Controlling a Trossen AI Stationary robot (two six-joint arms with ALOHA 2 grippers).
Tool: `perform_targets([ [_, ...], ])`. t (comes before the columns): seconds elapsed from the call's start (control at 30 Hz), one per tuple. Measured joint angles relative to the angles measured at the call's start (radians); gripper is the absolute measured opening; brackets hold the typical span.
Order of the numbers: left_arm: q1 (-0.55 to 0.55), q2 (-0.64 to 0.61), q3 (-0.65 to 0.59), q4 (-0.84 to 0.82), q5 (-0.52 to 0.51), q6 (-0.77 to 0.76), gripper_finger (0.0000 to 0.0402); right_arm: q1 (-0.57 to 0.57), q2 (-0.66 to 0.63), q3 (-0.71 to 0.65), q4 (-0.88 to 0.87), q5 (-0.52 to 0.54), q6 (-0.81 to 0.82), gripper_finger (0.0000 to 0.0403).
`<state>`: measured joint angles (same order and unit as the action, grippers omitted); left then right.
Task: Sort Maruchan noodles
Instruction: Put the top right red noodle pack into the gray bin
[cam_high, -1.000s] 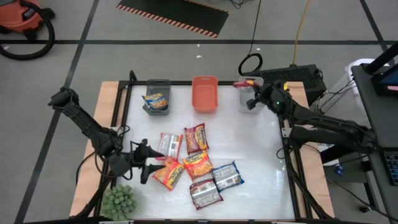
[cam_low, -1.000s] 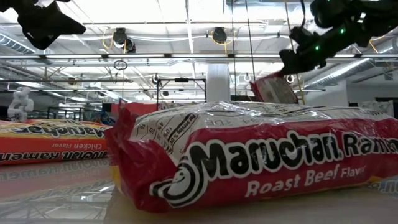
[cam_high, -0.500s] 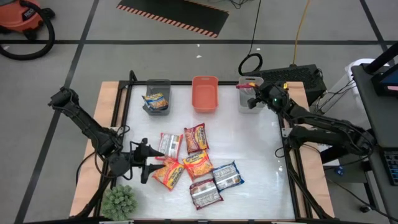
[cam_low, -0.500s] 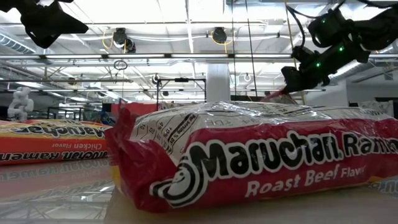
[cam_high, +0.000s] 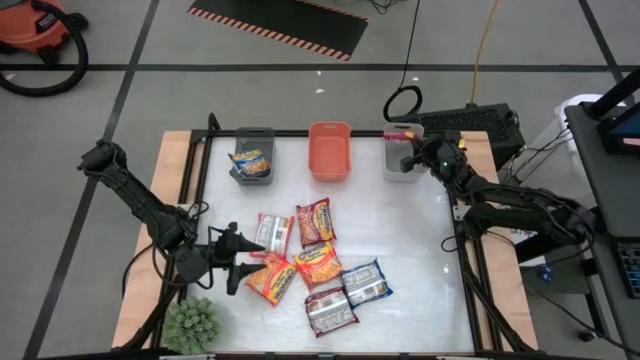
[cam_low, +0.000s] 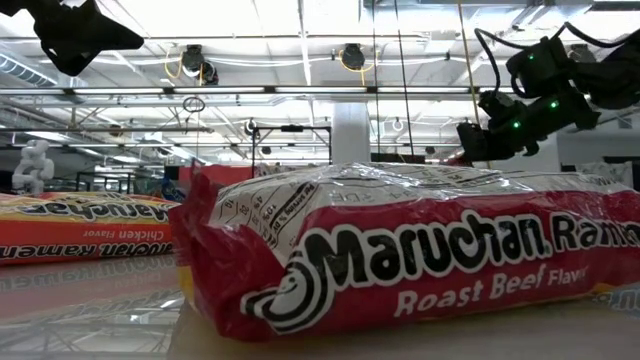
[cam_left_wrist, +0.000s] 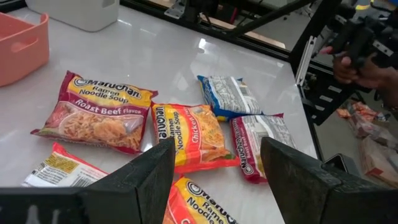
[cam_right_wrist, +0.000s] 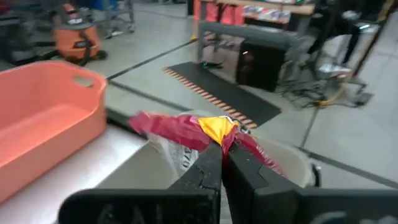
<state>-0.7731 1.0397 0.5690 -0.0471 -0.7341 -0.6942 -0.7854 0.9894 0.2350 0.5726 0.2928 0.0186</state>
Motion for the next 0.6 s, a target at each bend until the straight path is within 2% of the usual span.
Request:
perform_targets([
  [0.33, 0.0, 0.0, 0.0, 0.025, 0.0, 0.086, 0.0241, 0.0, 0.005, -0.01, -0.072, -0.161, 0.105, 0.0044],
  [0.6, 0.024, -0.001, 0.001, 0.178, -0.005, 0.314, 0.0241, 0.002, -0.022, -0.01, -0.229, -0.195, 0.184, 0.0079],
])
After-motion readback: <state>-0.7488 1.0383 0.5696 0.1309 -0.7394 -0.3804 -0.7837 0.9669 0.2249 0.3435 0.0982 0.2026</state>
